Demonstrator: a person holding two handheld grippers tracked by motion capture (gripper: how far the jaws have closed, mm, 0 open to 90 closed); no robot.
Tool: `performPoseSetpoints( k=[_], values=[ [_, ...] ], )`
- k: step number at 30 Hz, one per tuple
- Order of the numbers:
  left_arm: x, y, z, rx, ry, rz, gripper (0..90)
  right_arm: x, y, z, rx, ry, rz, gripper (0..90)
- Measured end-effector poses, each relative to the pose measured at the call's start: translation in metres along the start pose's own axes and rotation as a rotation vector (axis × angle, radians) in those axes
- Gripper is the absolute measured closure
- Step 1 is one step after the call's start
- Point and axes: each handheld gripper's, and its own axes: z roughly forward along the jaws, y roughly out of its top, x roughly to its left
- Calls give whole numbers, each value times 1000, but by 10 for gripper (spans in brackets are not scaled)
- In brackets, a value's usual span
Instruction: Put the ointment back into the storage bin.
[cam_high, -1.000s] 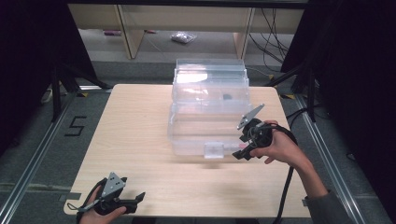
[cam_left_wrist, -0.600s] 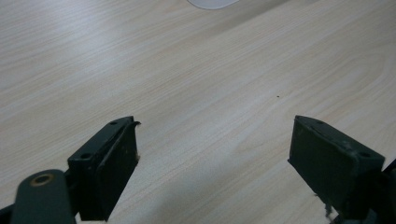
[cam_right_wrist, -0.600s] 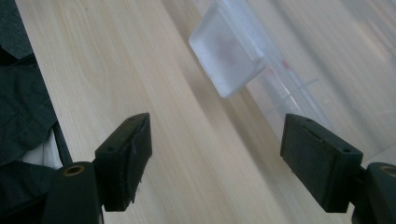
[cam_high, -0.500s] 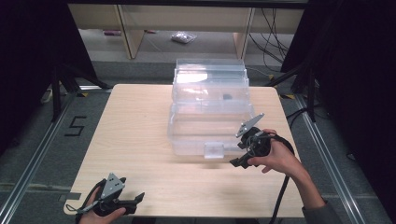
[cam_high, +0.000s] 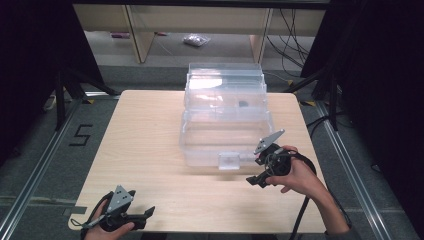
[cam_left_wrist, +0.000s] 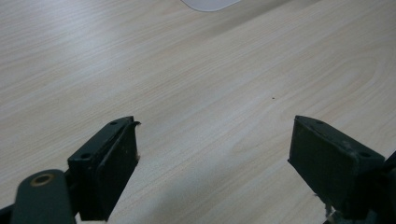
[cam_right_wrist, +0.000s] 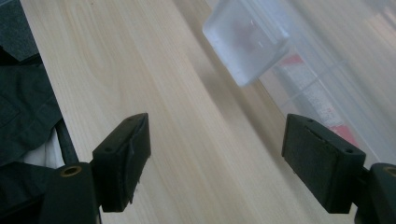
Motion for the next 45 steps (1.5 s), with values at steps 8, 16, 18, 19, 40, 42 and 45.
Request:
performPoseSetpoints(
  k=[8,16,18,19,40,42,45],
  values=[
    [0,0,-1,18,-6,14,150,8,-8,6,-17,-6,-3,244],
    [0,0,0,3,-8,-5,150,13,-18,16,-26,7,26,241],
    [1,0,-1,14,-9,11,150,13,-21,19,-34,-6,17,241],
    [1,0,-1,13,-9,11,150,14,-23,20,-19,1,28,241],
    [-1,0,0,3,-9,3,150,19,-53,34,-107,-71,72,243],
    [0,0,0,6,-4,12,150,20,-55,37,-108,-65,77,240],
    [-1,0,0,7,-5,8,150,20,-58,41,-135,-83,80,239]
  ],
)
